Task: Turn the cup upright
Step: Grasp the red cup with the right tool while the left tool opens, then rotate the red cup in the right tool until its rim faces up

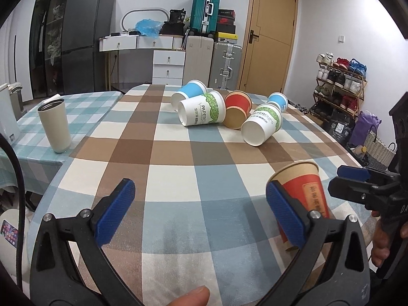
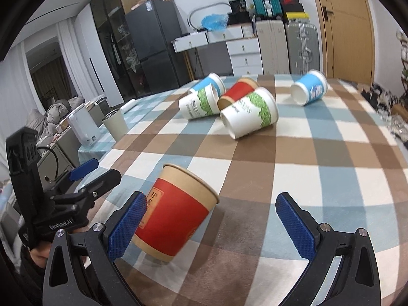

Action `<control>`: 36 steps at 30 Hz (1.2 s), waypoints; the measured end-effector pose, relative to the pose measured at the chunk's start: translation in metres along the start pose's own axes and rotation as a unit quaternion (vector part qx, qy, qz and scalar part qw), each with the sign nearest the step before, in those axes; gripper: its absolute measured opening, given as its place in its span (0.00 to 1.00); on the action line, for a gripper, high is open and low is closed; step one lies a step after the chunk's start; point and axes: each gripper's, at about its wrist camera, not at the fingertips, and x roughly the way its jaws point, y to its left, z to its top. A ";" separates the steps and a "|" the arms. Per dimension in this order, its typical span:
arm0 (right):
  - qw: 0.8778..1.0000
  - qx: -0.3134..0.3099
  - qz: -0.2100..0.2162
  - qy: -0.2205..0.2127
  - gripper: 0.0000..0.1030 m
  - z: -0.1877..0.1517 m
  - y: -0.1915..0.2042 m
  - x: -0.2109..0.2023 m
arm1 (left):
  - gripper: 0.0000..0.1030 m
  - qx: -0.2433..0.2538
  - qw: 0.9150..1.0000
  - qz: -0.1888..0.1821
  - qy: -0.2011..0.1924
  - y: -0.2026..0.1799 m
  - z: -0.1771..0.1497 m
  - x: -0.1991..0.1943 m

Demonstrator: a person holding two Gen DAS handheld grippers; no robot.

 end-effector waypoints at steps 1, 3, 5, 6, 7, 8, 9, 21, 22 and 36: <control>1.000 0.005 0.003 0.005 1.00 0.000 -0.001 0.002 | 0.99 0.001 1.000 0.001 0.000 0.001 -0.001 0.002; 1.000 0.019 0.012 0.017 1.00 0.001 -0.003 0.005 | 0.99 0.004 1.000 0.003 0.002 0.002 -0.004 0.006; 0.999 0.032 0.016 0.032 1.00 0.002 -0.005 0.009 | 0.99 0.007 1.000 0.003 0.003 0.002 -0.006 0.009; 0.998 0.036 0.018 0.038 1.00 0.002 -0.006 0.011 | 0.99 0.008 1.000 0.005 0.005 0.002 -0.007 0.011; 0.998 0.042 0.026 0.047 1.00 0.003 -0.006 0.013 | 0.99 0.009 1.000 0.006 0.005 0.003 -0.007 0.012; 0.997 0.045 0.031 0.053 1.00 0.003 -0.006 0.016 | 0.99 0.010 1.000 0.006 0.006 0.002 -0.008 0.013; 0.996 0.047 0.034 0.061 1.00 0.004 -0.005 0.019 | 0.99 0.010 1.000 0.006 0.007 0.002 -0.009 0.015; 0.985 0.090 0.069 0.132 0.94 0.013 -0.008 0.043 | 0.99 0.013 1.000 0.006 0.008 0.000 -0.010 0.017; 0.983 0.096 0.075 0.138 0.91 0.013 -0.009 0.044 | 0.99 0.014 1.000 0.006 0.008 0.000 -0.011 0.017; 0.974 0.119 0.112 0.160 0.70 0.015 -0.014 0.049 | 0.99 0.027 1.000 0.008 0.004 -0.006 -0.013 0.018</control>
